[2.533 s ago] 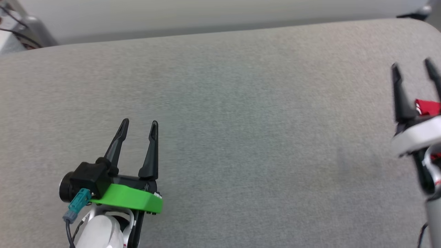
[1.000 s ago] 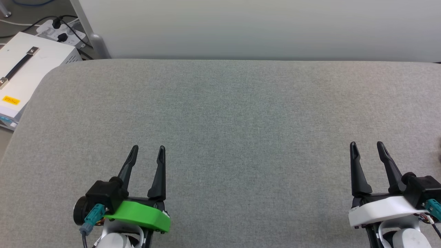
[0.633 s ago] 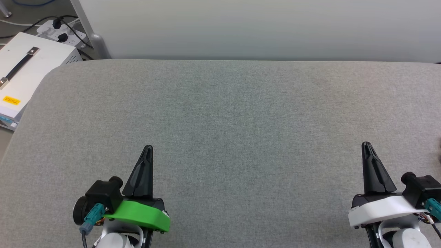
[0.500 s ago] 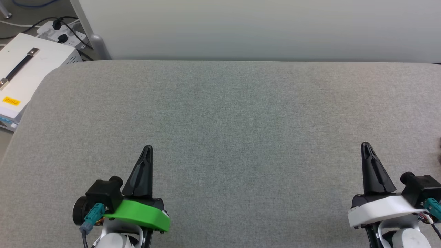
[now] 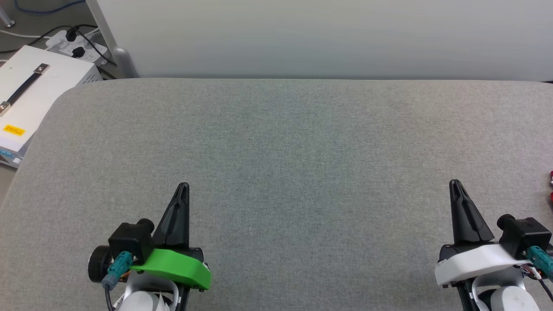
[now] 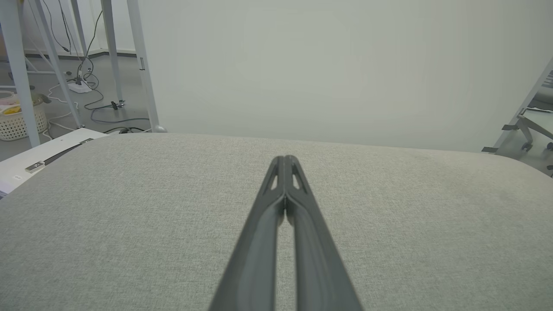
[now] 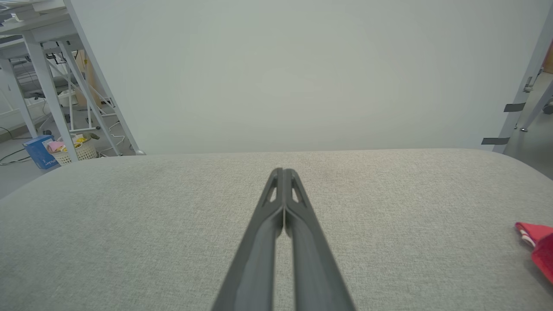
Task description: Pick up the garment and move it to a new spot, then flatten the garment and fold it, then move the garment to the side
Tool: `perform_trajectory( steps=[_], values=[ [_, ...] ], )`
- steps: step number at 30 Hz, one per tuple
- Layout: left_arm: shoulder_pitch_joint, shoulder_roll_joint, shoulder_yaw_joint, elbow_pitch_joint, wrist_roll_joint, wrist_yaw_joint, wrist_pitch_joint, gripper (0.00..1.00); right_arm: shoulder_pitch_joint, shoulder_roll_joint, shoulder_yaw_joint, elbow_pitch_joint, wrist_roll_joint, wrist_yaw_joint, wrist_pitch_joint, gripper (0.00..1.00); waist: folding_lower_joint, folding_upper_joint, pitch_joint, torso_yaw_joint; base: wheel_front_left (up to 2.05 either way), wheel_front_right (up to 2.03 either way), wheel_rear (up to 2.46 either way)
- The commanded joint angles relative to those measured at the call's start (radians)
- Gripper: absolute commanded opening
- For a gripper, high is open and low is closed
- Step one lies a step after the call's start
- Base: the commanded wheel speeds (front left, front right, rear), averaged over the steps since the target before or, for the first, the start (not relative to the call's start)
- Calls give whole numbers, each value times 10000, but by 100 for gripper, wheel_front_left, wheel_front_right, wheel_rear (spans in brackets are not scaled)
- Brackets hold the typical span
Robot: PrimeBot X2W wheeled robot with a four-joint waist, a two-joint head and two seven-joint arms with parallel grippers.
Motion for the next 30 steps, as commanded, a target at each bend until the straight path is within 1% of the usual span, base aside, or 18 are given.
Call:
perform_trajectory(
  steps=[1,30],
  values=[
    [88,-58,60,-61,124,64,43,0,40,3,17,-84,-86,-2,72,0,0,0,-10,-4,0,0,0],
    [201,-137,297,-269,729,369,648,0,90,7,105,-222,-558,-4,668,0,0,0,-212,-74,0,0,0]
  ],
)
